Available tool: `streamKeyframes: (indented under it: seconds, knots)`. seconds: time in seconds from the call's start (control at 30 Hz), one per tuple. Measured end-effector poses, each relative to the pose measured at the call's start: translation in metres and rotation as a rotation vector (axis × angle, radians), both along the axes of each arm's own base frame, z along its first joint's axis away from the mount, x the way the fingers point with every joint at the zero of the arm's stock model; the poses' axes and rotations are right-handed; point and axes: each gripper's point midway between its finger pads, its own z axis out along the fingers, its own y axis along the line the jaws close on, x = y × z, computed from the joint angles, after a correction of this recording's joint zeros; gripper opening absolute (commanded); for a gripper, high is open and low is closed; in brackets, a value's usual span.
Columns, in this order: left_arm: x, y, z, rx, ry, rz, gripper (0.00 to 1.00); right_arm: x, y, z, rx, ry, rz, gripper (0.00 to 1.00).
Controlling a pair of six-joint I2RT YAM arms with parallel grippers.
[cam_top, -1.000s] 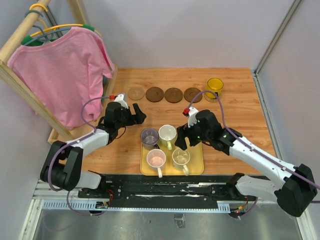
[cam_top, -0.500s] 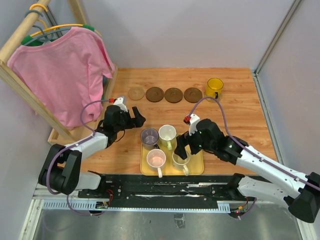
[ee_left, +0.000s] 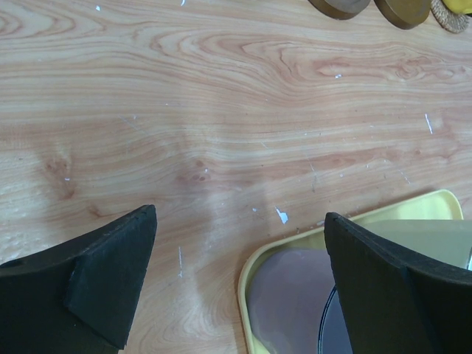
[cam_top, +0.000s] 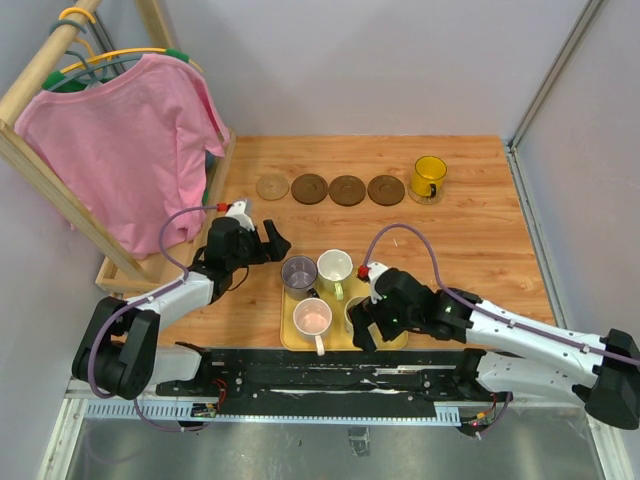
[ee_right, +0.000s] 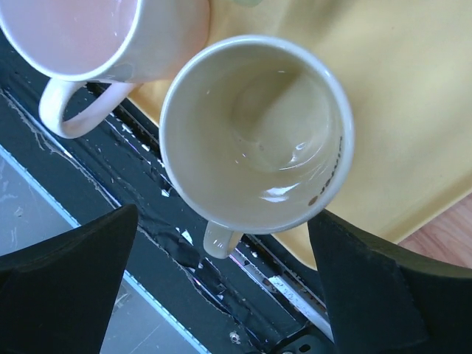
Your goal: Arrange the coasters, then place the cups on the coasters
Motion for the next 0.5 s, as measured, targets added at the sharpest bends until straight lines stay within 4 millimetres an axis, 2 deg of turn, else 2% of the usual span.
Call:
streamKeyframes:
  seconds: [0.07, 0.3, 0.5]
  knots:
    - [-0.001, -0.001, 0.0, 0.0, 0.001, -0.003, 1.0, -0.003, 0.001, -0.007, -0.024, 0.016, 0.001, 0.95]
    - [-0.003, -0.001, -0.004, -0.005, 0.008, -0.001, 1.0, -0.001, -0.007, -0.035, -0.153, 0.05, -0.053, 0.72]
    - [-0.004, -0.001, -0.005, -0.007, 0.01, 0.0, 1.0, 0.003, -0.011, -0.045, -0.204, 0.042, -0.096, 0.55]
